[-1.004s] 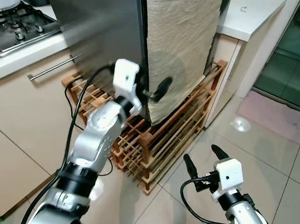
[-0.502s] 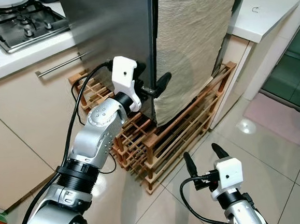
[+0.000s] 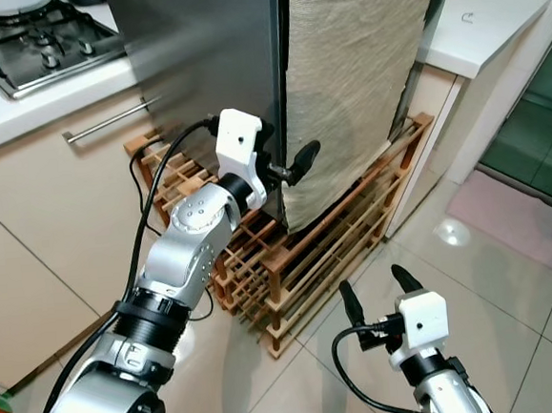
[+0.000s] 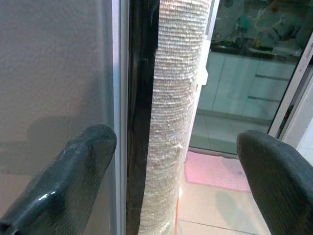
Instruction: Restocking fridge
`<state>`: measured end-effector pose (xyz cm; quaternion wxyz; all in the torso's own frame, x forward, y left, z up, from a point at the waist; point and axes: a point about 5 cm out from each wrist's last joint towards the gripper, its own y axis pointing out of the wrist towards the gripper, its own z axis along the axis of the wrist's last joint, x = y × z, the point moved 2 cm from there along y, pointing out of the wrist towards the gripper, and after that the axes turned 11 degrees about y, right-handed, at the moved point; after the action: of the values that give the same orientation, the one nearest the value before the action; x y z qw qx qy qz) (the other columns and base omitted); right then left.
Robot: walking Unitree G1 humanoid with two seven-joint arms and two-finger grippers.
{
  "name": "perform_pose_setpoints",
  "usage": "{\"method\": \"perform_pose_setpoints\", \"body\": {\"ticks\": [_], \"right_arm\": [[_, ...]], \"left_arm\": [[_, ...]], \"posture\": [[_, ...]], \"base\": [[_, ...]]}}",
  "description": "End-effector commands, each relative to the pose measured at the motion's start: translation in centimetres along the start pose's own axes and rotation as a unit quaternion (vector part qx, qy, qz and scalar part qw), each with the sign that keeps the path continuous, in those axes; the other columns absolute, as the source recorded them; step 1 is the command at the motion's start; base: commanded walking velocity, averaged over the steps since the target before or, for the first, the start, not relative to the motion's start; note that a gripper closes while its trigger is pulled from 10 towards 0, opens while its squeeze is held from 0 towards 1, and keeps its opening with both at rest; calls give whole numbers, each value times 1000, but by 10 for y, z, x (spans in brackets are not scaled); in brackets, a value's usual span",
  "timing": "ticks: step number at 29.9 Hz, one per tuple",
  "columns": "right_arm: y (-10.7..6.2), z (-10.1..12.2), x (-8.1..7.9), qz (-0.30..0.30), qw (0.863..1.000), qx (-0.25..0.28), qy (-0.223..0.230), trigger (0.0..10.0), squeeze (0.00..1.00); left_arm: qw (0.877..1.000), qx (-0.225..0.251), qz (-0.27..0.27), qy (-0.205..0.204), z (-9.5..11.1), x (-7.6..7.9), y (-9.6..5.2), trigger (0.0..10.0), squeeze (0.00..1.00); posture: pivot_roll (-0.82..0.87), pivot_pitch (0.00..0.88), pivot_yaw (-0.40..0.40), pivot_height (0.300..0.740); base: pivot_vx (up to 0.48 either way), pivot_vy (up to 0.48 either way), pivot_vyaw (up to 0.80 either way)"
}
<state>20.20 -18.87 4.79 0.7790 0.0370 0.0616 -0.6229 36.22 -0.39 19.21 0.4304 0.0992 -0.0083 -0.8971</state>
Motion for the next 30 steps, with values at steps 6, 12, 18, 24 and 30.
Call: {"method": "perform_pose_setpoints", "body": {"ticks": [6, 12, 18, 24, 30], "right_arm": [[-3, 1, 3, -5, 1000, -4, -8, 10000, 0], [-3, 1, 4, -4, 1000, -5, -9, 10000, 0], [-3, 2, 4, -2, 1000, -6, -9, 10000, 0], [-3, 2, 4, 0, 1000, -6, -10, 10000, 0], [-3, 2, 4, 3, 1000, -7, -9, 10000, 0]], "left_arm": [[1000, 11, -19, -7, 9, 12, 12, 10000, 0], [1000, 5, -22, -8, 5, 15, 14, 10000, 0], [1000, -7, -30, -5, 0, 25, 21, 10000, 0], [998, -13, -56, -1, 0, 37, 26, 10000, 0], [995, -16, -96, -11, 2, 52, 30, 10000, 0]], "posture": [[-40, 48, 23, 740], [-39, 49, 23, 740], [-38, 52, 22, 740], [-35, 54, 16, 740], [-33, 54, 15, 740]], "base": [[0, 0, 0], [0, 0, 0], [0, 0, 0], [0, 0, 0], [0, 0, 0]]}}
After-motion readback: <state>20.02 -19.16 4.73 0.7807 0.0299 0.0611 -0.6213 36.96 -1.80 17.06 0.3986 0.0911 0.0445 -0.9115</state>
